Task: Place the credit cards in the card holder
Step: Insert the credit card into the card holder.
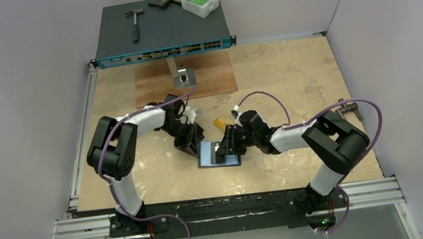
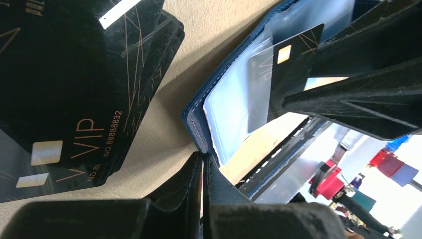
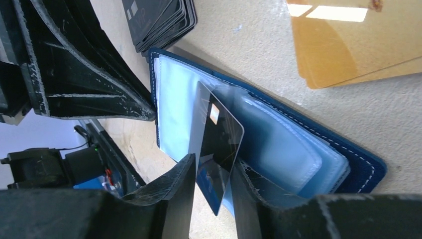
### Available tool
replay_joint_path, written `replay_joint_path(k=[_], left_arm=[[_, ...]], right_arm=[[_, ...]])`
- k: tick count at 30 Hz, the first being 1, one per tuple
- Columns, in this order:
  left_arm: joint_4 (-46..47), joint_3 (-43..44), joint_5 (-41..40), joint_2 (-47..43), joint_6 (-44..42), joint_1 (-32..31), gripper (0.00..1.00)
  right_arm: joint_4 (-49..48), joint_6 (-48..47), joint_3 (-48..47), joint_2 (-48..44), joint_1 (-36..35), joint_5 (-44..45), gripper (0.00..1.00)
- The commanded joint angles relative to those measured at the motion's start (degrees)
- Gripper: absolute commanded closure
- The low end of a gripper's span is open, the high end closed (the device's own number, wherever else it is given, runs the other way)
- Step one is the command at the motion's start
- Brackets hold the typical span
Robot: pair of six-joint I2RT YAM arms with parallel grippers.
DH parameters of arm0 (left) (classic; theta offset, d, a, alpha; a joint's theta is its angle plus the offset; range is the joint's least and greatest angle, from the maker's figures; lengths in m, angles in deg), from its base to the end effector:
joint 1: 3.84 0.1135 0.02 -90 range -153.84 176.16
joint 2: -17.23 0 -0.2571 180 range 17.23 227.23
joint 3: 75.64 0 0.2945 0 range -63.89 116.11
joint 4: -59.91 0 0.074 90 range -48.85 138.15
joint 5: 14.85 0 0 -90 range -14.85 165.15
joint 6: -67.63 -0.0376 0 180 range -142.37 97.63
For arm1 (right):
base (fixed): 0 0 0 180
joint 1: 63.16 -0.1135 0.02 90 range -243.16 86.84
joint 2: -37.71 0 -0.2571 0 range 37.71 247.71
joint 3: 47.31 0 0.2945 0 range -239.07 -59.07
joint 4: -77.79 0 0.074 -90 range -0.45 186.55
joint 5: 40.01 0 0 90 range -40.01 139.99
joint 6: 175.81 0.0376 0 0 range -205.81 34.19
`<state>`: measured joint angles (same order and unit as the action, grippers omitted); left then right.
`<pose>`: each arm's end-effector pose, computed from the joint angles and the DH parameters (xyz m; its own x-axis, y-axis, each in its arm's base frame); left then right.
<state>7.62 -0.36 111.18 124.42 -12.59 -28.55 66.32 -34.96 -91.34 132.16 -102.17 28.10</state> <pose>0.3146 -0.1691 0.0996 -0.9572 0.2893 -0.0002 0.2328 0.7701 -0.5939 0.2338 0.2075 0.0744 -0.9361 0.1678 -0.3092 -0.1322 0.6469 0.7511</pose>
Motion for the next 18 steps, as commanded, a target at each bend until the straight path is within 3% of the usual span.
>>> replay_joint_path(k=[1,7,16,18], left_arm=[[0.6,0.0,5.9,-3.4,-0.9,1.3,1.0],[1.8,-0.3,7.4,-3.5,-0.1,1.3,1.0],[2.5,-0.4,8.2,-3.0,0.4,1.3,1.0],[2.7,-0.4,8.2,-3.0,0.5,1.3,1.0]], right_arm=[[12.3,-4.3,-1.7,-0.7,-1.5,7.2,0.65],[18.5,-5.4,-5.4,-1.5,-3.9,10.7,0.49],[22.3,-6.4,-8.7,-1.2,-6.4,12.7,0.35],[23.0,-6.8,-9.8,-0.8,-7.4,13.2,0.26]])
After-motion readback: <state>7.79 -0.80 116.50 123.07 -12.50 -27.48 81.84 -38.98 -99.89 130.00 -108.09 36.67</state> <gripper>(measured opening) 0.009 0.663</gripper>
